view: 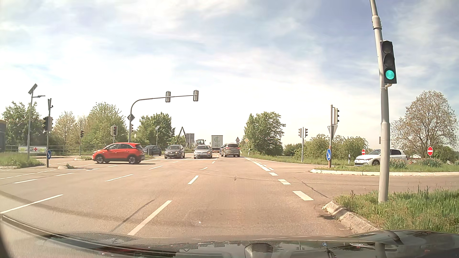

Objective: Follow the waypoints while adhering to traffic rules and regulations

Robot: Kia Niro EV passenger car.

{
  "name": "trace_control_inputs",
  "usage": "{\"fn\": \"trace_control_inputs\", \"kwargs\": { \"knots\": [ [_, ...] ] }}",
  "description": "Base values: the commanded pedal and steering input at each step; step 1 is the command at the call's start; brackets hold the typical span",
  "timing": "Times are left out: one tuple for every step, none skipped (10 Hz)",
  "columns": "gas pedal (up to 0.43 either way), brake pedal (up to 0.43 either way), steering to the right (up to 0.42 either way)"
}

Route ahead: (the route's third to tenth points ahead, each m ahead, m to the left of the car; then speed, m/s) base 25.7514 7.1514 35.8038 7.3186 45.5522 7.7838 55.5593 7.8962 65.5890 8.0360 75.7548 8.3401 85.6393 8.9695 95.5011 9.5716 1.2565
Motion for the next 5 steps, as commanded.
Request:
{"fn": "trace_control_inputs", "kwargs": {
  "knots": [
    [0.299,0.0,-0.003],
    [0.299,0.0,-0.003],
    [0.299,0.0,-0.002],
    [0.299,0.0,0.0],
    [0.299,0.0,0.0]
  ]
}}
